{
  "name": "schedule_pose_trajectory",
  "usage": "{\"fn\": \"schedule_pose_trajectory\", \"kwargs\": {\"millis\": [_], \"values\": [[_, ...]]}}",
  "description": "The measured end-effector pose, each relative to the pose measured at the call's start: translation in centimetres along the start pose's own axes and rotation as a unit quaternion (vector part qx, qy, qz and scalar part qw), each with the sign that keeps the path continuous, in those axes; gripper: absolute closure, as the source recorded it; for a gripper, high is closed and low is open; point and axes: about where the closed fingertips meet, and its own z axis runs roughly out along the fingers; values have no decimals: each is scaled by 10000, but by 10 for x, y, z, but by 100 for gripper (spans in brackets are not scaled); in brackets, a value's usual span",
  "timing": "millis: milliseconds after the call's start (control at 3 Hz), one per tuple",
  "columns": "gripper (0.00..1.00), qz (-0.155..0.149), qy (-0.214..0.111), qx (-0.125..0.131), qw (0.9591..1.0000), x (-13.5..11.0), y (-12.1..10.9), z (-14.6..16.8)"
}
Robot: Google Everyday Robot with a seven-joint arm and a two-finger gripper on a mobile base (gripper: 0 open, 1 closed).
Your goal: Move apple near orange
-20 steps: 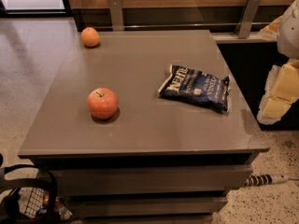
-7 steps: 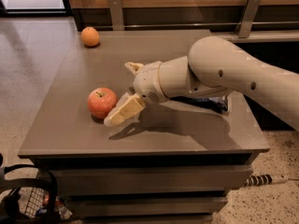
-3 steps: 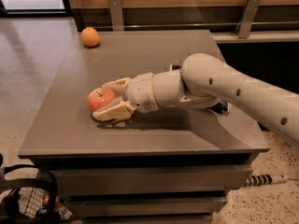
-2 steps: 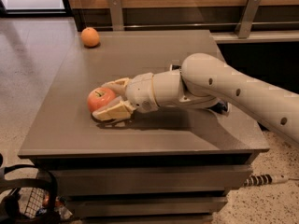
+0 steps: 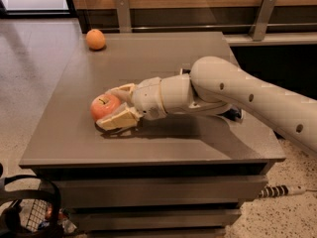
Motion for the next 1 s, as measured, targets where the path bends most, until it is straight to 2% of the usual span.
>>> {"fn": "schedule_pose_trajectory", "kwargs": {"millis": [333,667,1000], "values": [[100,0,0,2,10000,0,0,0],[100,21,-32,486,9988,-30,-47,-35],[100,53,-62,837,9965,-53,-86,-59]]}}
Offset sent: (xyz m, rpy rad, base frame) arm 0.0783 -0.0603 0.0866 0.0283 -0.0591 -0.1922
